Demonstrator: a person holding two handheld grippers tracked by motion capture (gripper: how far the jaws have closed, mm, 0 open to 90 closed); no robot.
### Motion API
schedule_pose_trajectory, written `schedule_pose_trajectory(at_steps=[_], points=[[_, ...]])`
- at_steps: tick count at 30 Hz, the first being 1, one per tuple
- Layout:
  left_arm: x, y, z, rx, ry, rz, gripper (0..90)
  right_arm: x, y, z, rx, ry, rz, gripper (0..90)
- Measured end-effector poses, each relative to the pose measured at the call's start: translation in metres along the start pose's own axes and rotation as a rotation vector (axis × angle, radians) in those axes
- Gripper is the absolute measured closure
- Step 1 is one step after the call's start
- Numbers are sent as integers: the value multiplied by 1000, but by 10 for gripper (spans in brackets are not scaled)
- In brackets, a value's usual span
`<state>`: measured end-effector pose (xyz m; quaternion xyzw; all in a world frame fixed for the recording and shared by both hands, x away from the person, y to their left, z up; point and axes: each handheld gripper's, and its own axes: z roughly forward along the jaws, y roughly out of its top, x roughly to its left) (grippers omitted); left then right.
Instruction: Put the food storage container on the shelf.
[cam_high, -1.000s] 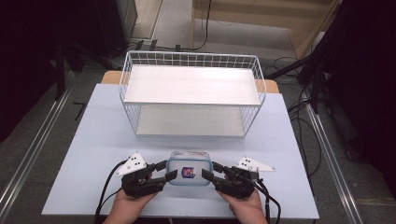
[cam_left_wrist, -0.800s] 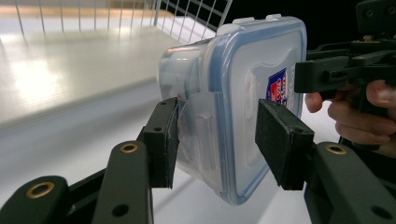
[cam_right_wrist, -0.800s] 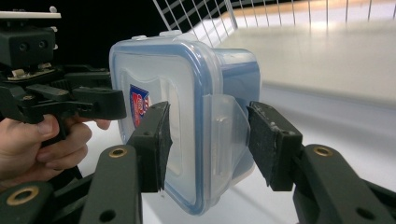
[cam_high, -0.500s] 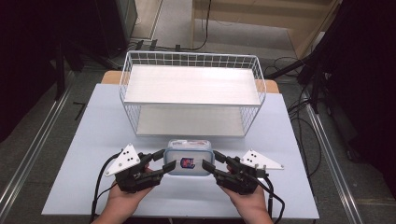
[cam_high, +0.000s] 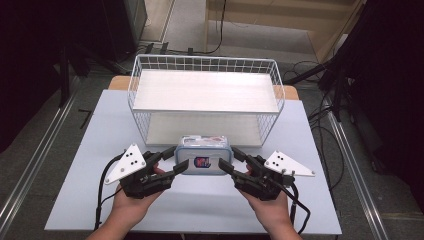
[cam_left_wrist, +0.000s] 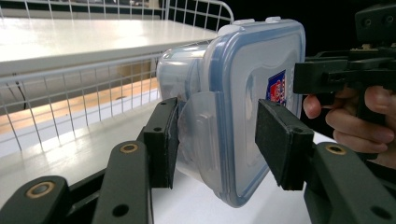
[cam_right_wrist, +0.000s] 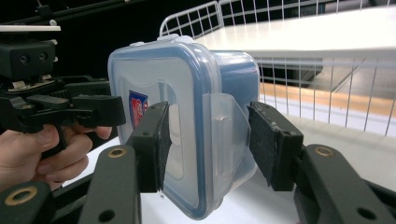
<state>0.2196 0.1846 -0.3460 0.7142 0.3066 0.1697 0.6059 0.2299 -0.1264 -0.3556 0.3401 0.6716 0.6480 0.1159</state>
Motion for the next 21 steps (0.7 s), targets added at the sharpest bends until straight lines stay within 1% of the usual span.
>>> schedule_pose_trajectory(at_steps=[5,11,13,16,21], points=[[0,9,-2,-32,7,20,511,3,10,1,-27,2,-25,505],[-1,26,-3,-60,10,67,511,5,25,-1,-68,6,-49,504],[-1,31,-3,-72,7,72,511,5,32,-1,-89,5,-63,504],[-1,38,-2,-82,8,79,511,6,38,-2,-96,3,-66,504],[1,48,-1,-100,5,93,511,6,49,-2,-111,2,-86,504]])
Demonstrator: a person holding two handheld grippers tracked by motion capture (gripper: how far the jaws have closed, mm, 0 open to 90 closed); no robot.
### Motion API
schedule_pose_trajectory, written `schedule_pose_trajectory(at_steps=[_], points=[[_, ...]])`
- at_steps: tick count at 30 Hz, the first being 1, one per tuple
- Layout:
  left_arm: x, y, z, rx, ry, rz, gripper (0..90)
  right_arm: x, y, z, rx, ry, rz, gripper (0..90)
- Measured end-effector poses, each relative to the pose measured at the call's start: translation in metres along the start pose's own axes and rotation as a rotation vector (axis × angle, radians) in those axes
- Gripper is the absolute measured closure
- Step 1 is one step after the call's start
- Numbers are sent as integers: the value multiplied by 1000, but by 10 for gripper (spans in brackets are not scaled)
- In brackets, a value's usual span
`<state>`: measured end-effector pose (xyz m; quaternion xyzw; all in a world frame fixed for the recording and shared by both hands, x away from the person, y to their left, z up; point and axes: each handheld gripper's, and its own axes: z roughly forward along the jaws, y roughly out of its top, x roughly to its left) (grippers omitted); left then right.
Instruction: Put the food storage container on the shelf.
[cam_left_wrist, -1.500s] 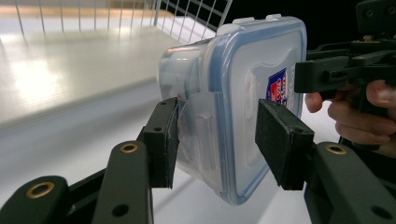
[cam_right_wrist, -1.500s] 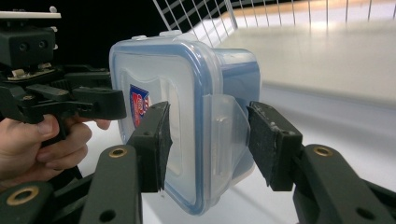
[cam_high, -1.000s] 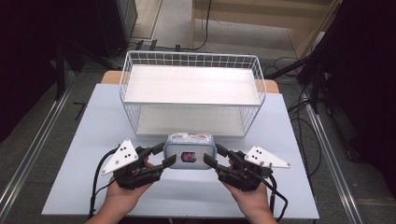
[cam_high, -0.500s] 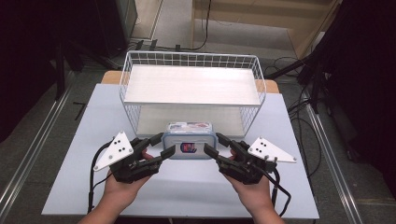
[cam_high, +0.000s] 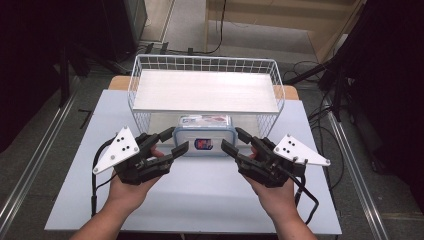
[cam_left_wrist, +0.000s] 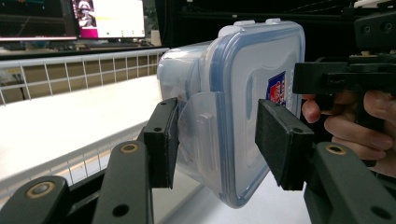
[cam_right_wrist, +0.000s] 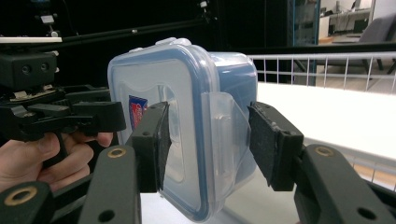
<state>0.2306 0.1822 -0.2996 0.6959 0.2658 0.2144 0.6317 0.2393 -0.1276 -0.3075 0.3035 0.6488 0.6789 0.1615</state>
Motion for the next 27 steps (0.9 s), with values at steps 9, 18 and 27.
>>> schedule_pose_trajectory(at_steps=[9,18,27], points=[[4,14,4,-13,-3,9,511,-1,14,1,-28,-6,-10,504],[24,17,19,3,3,-88,502,-14,21,17,15,-22,36,505],[42,24,35,16,-6,-86,501,-30,28,30,21,-36,39,504]])
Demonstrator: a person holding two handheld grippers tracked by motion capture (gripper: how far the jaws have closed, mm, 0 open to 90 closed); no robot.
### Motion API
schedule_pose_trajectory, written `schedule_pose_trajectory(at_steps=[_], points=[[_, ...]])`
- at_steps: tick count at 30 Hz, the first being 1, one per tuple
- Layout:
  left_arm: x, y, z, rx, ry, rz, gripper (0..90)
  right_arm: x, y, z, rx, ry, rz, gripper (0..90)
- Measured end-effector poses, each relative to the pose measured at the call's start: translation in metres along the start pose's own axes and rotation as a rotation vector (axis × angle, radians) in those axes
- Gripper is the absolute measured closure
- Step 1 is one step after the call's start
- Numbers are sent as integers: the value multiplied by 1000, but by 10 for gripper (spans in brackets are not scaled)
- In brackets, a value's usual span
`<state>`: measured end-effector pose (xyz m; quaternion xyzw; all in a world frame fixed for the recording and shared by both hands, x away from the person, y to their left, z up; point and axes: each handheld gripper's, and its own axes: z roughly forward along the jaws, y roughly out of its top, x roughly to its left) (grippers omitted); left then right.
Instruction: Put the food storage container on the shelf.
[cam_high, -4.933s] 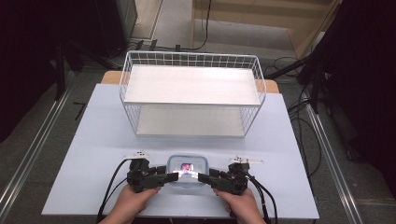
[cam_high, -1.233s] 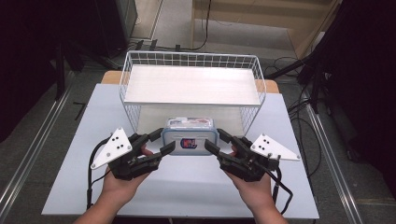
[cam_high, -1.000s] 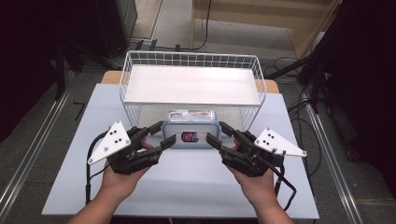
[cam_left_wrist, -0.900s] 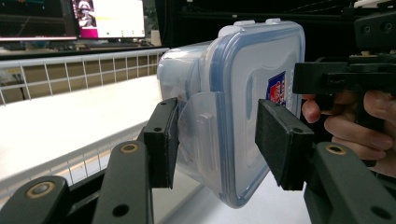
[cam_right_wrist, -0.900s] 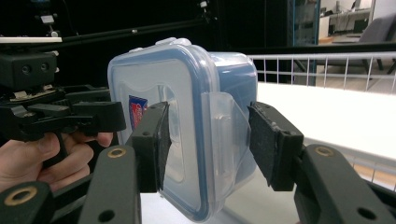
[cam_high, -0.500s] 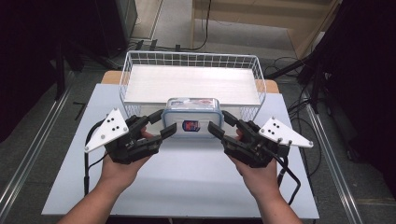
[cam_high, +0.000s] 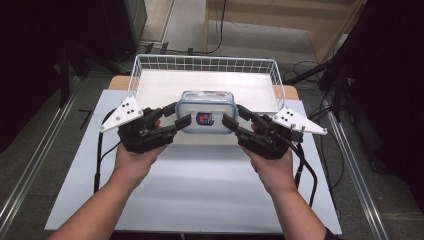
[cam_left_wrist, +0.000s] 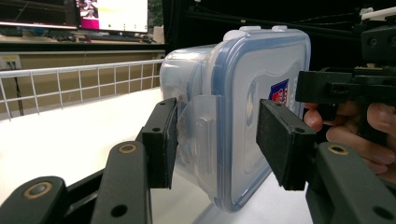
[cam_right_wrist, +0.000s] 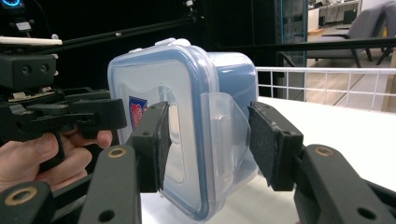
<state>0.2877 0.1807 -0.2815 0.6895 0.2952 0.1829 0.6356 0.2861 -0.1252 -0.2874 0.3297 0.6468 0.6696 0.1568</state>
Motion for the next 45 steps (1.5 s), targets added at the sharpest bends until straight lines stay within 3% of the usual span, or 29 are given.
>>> schedule_pose_trajectory(at_steps=[6,18,25,32,36,41,45], points=[[10,5,12,10,10,20,498,-12,6,9,-11,-6,0,502],[37,12,34,13,3,-41,497,-35,19,32,-3,-25,23,501],[45,20,48,30,5,-44,497,-51,23,38,-7,-26,70,501],[57,17,55,51,16,-52,490,-59,23,48,6,-34,88,502],[62,16,56,54,23,-83,480,-61,20,55,13,-39,112,504],[65,16,57,61,29,-125,483,-67,19,60,29,-24,183,507],[70,11,59,83,15,-185,484,-70,19,62,57,-29,219,512]])
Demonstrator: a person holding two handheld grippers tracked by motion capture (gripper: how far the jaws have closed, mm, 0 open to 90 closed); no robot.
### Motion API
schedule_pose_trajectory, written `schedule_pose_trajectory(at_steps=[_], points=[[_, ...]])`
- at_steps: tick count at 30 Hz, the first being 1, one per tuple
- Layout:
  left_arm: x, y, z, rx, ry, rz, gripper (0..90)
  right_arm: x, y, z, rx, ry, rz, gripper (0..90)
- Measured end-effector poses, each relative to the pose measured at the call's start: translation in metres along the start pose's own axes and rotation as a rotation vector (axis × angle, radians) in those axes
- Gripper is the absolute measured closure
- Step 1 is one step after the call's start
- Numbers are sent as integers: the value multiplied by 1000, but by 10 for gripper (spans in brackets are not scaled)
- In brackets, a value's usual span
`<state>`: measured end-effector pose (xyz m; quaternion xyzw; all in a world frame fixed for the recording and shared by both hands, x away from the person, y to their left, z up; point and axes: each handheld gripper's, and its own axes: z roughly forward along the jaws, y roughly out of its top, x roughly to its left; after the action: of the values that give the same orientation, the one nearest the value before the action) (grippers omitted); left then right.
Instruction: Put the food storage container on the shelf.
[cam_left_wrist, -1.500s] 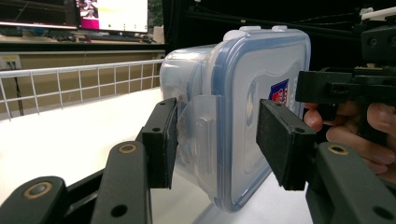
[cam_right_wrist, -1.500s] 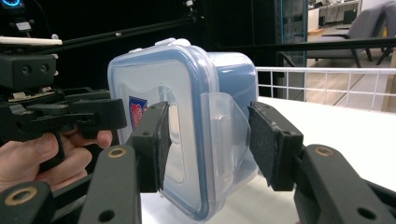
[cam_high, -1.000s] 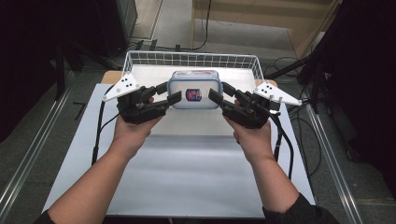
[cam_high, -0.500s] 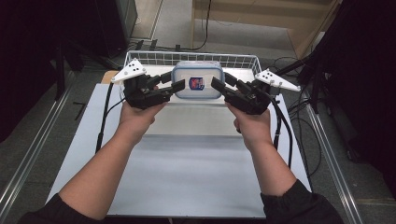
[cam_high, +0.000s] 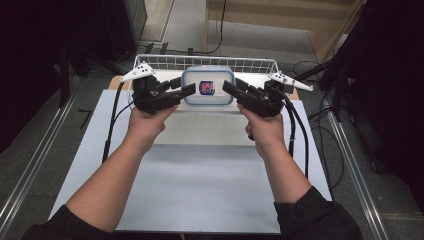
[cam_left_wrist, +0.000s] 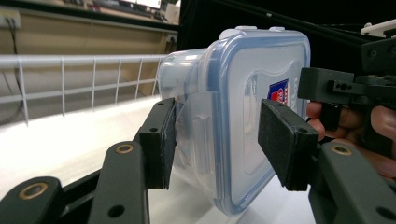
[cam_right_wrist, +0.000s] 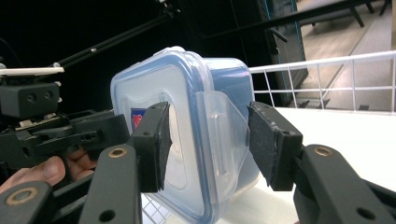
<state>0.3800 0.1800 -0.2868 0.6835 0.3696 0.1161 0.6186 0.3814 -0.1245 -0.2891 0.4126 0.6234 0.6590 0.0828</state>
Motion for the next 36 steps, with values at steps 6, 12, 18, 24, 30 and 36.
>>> schedule_pose_trajectory(at_steps=[6,12,18,24,30,36], points=[[5,-2,4,28,-6,-65,483,-4,0,2,36,-19,58,514],[10,1,5,17,-3,-126,498,-10,0,8,57,-11,122,507],[14,5,7,28,7,-160,505,-16,0,16,97,-12,156,494],[17,11,11,61,11,-205,506,-21,9,19,146,-7,187,496],[21,14,13,81,8,-252,511,-26,14,22,182,2,220,498],[23,19,16,113,9,-282,509,-33,17,25,201,8,260,499]])
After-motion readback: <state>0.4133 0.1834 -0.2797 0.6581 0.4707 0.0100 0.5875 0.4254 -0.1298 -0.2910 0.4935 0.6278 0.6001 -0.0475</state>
